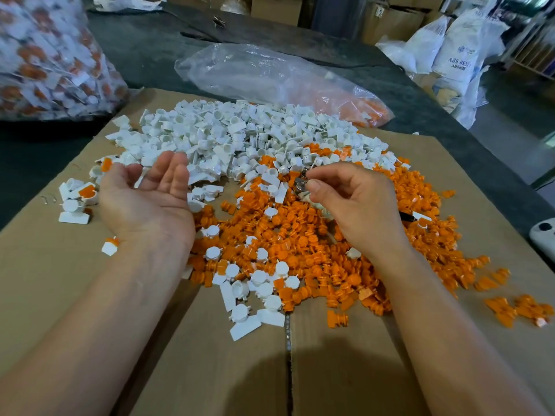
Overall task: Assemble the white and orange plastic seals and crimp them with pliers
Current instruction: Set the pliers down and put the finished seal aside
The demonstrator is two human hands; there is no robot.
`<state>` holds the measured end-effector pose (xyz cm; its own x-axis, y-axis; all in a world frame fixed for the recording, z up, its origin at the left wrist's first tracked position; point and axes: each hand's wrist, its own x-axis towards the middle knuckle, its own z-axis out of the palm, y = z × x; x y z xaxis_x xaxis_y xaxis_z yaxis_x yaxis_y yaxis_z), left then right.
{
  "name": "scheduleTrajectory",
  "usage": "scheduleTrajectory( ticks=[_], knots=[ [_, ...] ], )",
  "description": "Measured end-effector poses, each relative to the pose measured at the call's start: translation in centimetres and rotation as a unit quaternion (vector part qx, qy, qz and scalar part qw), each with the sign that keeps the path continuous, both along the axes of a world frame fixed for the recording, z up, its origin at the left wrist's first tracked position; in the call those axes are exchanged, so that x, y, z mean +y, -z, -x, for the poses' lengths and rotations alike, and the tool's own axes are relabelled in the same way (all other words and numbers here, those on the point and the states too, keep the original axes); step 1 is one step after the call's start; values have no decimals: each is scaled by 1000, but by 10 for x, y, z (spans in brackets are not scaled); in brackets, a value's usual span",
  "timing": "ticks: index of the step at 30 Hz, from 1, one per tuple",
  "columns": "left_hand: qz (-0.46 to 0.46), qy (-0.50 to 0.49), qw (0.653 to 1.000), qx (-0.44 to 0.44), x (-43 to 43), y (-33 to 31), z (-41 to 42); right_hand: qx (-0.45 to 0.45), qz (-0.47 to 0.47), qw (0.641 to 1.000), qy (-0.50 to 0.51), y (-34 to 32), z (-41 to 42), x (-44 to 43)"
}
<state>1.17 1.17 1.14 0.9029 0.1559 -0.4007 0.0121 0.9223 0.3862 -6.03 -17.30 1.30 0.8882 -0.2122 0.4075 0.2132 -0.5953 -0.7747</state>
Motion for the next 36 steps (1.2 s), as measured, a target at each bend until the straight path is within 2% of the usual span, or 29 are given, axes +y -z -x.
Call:
scheduleTrajectory(
  ticks=[5, 7, 8, 9, 10, 12, 13, 14, 20, 22, 26, 31, 34, 36],
  knots=[
    [-24, 30, 999, 4, -3, 1, 0, 4, 4, 1000, 0, 0, 0, -1],
    [-116, 76, 990, -4, -5, 1, -2, 5, 4, 1000, 0, 0, 0, -1],
    [-211, 93, 973, -17, -6, 1, -3, 6, 3, 1000, 1, 0, 0, -1],
    [-338, 101, 935, -43, -7, 2, -4, 7, 1, 1000, 2, 0, 0, -2],
    [-479, 96, 869, -77, -7, 5, -4, 8, 0, 1000, 4, -1, 0, -2],
    [-706, 67, 693, -133, -6, 10, -5, 8, 0, 1000, 10, -1, 1, -2],
    [-767, 59, 624, -139, -6, 11, -5, 9, 1, 1000, 12, -2, 1, -3],
    [-802, 59, 578, -139, -5, 13, -6, 8, 3, 1000, 15, -2, 1, -3],
    [-897, 106, 408, -135, -8, 20, -12, -2, 7, 999, 43, -5, 2, -4],
    [-907, 111, 383, -138, -8, 21, -13, 0, 10, 998, 56, -5, 3, -5],
    [-914, 120, 360, -144, -9, 25, -16, 5, 14, 997, 69, -5, 3, -6],
    [-910, 131, 364, -149, -9, 27, -18, 15, 18, 996, 82, -5, 2, -7],
    [-913, 135, 353, -153, -8, 29, -19, 28, 31, 996, 83, -5, 2, -7],
    [-910, 112, 365, -165, -8, 28, -19, 53, 59, 994, 73, -6, 3, -9]
  ],
)
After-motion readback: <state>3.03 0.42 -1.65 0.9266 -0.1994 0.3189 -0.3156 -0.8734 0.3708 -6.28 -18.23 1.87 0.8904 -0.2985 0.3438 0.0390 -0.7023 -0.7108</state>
